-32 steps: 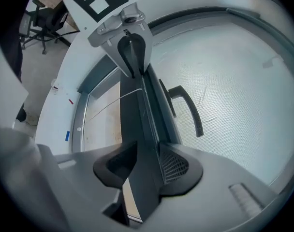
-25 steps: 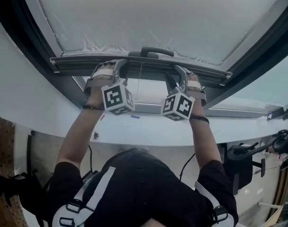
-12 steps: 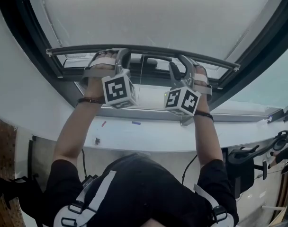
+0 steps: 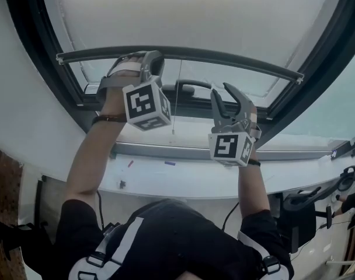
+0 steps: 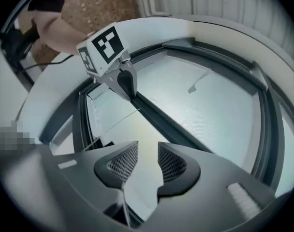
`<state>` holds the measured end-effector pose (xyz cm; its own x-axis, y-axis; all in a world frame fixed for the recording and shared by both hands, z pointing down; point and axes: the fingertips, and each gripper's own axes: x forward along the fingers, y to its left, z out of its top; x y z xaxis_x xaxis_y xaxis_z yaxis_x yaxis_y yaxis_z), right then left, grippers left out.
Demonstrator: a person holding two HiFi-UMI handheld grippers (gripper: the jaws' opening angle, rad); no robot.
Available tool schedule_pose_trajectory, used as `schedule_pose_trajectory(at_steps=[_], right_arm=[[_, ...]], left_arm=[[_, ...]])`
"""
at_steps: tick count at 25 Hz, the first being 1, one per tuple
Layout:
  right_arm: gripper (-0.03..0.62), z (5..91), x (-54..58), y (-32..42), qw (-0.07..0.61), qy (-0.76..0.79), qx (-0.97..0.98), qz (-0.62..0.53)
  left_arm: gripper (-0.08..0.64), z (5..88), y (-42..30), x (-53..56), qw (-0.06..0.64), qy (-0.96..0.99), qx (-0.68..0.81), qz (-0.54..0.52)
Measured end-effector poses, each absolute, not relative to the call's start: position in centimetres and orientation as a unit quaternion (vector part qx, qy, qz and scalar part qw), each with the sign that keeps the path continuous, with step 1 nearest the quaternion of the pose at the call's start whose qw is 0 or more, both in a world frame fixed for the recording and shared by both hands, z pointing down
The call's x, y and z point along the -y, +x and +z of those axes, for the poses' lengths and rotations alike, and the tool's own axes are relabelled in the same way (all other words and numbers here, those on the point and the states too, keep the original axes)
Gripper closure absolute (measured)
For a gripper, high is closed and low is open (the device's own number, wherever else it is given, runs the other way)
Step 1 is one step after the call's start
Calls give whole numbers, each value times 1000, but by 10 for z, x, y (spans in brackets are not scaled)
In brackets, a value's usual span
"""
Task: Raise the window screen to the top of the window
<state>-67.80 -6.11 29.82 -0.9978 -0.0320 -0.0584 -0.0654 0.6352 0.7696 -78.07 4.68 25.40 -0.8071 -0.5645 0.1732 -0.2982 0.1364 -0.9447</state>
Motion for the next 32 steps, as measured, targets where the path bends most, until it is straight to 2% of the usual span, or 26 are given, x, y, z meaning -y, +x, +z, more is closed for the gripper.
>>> schedule_pose_trajectory(at_steps=[5,13,18,24,28,30,32], right_arm=[[463,360,42,-691,-37,55,-941,332],[455,473,5,-688,-138,165,-972,97],[411,539,-16,-704,-209,186,-959,49],[391,570,-21,-746,-231,165,-959,21],[447,575,-18,-761,-225,141,-964,15],[515,574,-17,-763,-218,133,-967,14],[529,573,-21,-762,-215,141,-966,26]], left_arm=[[526,243,-781,-47,120,-287,-746,-589],[517,200,-780,-47,133,-289,-771,-552],[515,191,-781,-49,131,-293,-776,-543],[514,191,-779,-48,134,-298,-780,-534],[512,192,-779,-48,136,-306,-781,-526],[512,191,-779,-48,140,-307,-781,-525],[512,191,-780,-49,144,-304,-781,-526]])
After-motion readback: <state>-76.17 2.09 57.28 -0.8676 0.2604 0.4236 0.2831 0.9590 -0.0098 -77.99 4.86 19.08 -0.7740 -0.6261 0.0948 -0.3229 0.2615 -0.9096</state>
